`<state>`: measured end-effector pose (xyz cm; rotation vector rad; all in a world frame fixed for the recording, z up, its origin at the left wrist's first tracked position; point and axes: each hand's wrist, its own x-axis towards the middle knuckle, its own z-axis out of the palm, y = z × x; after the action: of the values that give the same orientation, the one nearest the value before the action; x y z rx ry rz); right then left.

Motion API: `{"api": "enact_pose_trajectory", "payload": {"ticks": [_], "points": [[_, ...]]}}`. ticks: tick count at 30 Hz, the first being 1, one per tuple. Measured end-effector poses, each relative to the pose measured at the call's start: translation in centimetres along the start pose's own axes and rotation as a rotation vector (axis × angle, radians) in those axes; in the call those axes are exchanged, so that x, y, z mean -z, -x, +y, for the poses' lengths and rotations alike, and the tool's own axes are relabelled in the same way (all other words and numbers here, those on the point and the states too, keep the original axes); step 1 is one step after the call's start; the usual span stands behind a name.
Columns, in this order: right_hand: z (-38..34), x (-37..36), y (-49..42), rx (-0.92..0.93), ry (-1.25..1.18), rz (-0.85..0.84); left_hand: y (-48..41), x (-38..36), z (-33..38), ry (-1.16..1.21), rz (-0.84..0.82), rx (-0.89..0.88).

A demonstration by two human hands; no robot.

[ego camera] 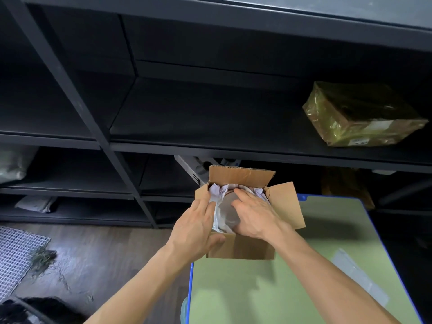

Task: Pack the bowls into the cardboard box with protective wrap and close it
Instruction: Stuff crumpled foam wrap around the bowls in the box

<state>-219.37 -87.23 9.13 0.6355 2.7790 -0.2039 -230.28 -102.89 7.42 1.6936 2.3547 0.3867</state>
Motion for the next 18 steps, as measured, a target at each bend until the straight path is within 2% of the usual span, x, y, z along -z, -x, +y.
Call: {"api": "enact_pose_trajectory", "payload": {"ticks": [18], "points": [[0.1, -0.5, -0.1, -0.003, -0.011, 0.008, -0.1, -0.2, 0.2, -0.062, -0.023, 0.016]]}}
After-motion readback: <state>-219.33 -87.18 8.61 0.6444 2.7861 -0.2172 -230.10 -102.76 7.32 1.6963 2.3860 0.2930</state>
